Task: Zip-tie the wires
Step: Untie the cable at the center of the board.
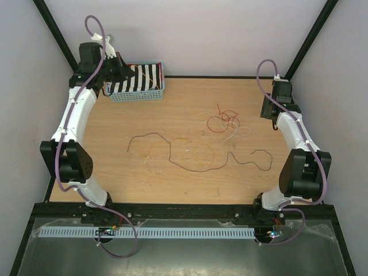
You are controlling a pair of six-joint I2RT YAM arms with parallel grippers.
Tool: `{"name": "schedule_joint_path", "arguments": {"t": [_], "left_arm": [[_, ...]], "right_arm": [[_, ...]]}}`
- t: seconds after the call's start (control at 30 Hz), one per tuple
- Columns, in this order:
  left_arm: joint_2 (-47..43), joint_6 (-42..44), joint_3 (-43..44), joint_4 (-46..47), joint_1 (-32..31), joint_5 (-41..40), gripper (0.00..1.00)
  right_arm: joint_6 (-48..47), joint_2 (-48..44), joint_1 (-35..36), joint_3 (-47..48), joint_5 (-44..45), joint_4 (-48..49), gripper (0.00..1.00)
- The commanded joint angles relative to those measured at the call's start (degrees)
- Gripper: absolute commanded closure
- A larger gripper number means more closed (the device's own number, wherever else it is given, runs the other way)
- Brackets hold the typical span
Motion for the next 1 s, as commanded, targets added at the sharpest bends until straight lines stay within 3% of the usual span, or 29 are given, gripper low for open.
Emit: {"name": "schedule_joint_path", "arguments": {"t": [0.0, 0.1, 0.33, 0.67, 0.97], "left_arm": [[0.5, 1.0, 3.9, 0.1, -2.3, -0.4, 1.00], [0.6, 1.5, 5.0, 0.0, -4.0, -0.9, 1.00], [1.2, 2.1, 6.4, -0.2, -6.0, -1.4, 1.00], [-0.4, 2.2, 6.6, -0.6, -6.1, -1.3, 1.00], [-3.1, 3.2, 6.7, -1.3, -5.9, -1.8, 1.00]], "right_arm": [[0.7, -3.8, -0.2, -0.4, -8.5, 0.8, 0.39], [0.9, -7.0, -0.2, -1.7, -14.6, 0.5, 0.28], [4.5, -14.1, 1.0, -8.2, -32.2, 1.9, 0.17], [6.6, -2.5, 10.4, -9.6, -29.1, 4.8, 0.12], [6.4, 4.9, 12.4, -10.8, -23.9, 7.0, 0.16]]}}
